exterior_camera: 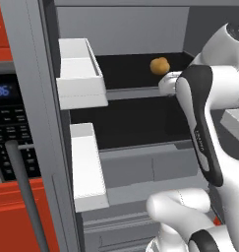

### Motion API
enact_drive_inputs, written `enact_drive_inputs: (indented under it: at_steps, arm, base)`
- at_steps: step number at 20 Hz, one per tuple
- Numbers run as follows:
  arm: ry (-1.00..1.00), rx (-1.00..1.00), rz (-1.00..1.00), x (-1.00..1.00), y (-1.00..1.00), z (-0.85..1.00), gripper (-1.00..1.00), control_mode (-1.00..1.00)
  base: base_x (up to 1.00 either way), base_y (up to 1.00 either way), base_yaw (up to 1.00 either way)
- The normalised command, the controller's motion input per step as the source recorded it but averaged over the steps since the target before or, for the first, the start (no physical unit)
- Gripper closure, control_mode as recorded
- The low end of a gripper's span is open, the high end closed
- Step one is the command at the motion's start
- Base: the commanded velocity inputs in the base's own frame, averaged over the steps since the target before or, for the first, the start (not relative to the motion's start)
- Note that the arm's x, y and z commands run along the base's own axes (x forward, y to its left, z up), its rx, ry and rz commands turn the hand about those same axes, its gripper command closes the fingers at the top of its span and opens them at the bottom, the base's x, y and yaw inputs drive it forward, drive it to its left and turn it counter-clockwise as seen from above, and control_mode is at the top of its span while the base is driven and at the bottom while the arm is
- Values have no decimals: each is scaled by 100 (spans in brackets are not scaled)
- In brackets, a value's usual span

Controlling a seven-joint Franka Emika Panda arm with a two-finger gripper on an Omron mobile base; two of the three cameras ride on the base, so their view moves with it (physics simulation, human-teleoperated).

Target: Place the cold items (potato and mushroom) from the fridge in one tupperware on the dining counter. Place the warm items (hot dog and kebab skewer) in the stove area in another tupperware.

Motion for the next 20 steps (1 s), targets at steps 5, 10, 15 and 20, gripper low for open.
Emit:
enact_drive_inputs:
  at_steps: [5, 10, 15, 20]
  arm:
    - [-8, -3, -1, 64, -1, 25, -100, -100]
    - [-7, 0, 0, 53, -13, 1, -100, -100]
    - [-12, 0, 0, 59, -8, 0, -100, -100]
    - [-10, 0, 0, 53, -6, 0, -100, -100]
  base:
    - [0, 0, 0]
    - [0, 0, 0]
    - [0, 0, 0]
    - [0, 0, 0]
